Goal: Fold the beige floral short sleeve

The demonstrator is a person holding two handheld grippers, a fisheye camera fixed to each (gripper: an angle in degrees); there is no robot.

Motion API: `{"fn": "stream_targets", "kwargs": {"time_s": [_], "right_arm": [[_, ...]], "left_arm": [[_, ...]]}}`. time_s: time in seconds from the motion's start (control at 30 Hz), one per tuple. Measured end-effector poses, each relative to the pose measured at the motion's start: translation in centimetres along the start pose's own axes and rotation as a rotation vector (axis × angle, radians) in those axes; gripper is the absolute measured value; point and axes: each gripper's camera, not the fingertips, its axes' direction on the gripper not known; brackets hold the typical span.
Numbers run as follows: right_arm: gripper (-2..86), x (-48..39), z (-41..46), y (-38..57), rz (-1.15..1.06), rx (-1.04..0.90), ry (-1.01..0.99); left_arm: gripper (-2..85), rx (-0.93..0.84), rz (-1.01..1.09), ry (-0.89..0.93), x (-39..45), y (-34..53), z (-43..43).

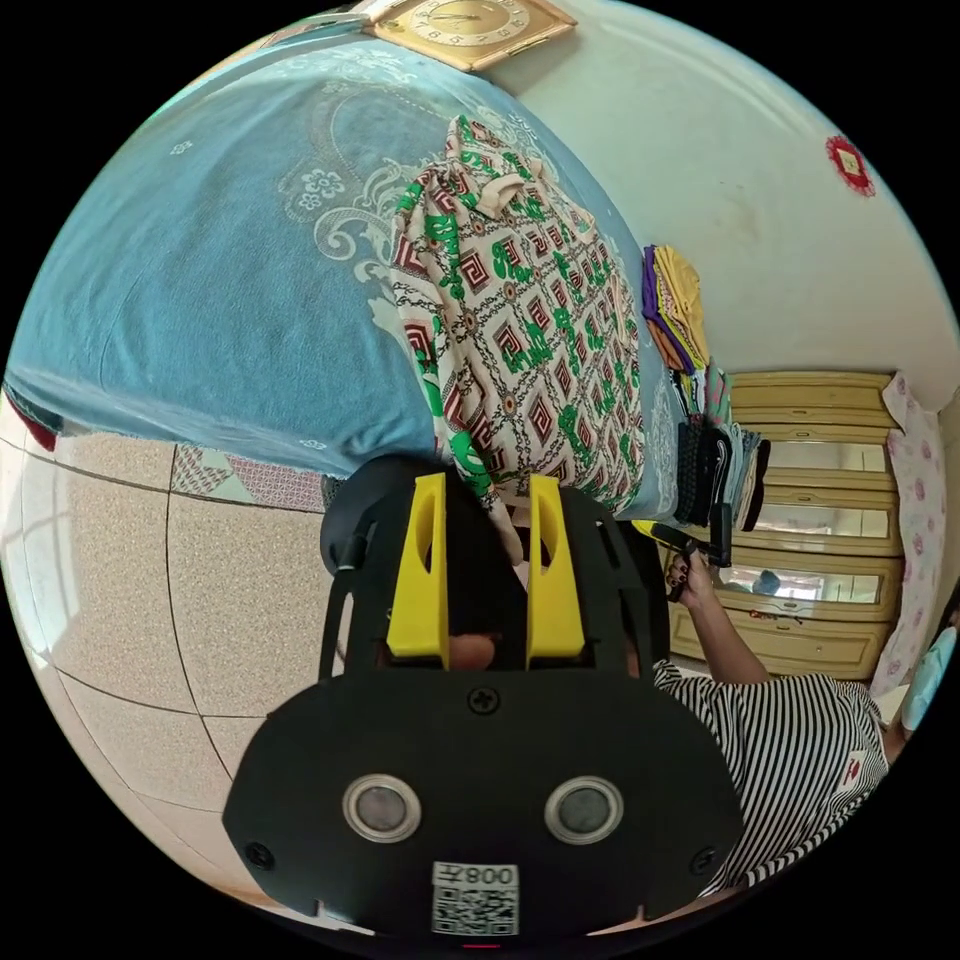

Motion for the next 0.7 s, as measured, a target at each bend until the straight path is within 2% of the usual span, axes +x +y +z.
{"fn": "stream_targets", "kwargs": {"time_s": [0.27, 0.7], "right_arm": [[8.0, -0.1, 1.3, -0.7, -0.004, -0.086, 0.081], [7.7, 0.3, 3.8, -3.1, 0.030, -0.207, 0.110]], "left_arm": [[11.9, -0.139, 0.120, -0.107, 2.8, -0.5, 3.8], [9.1, -0.207, 0.071, -0.180, 3.0, -1.5, 7.0]]}}
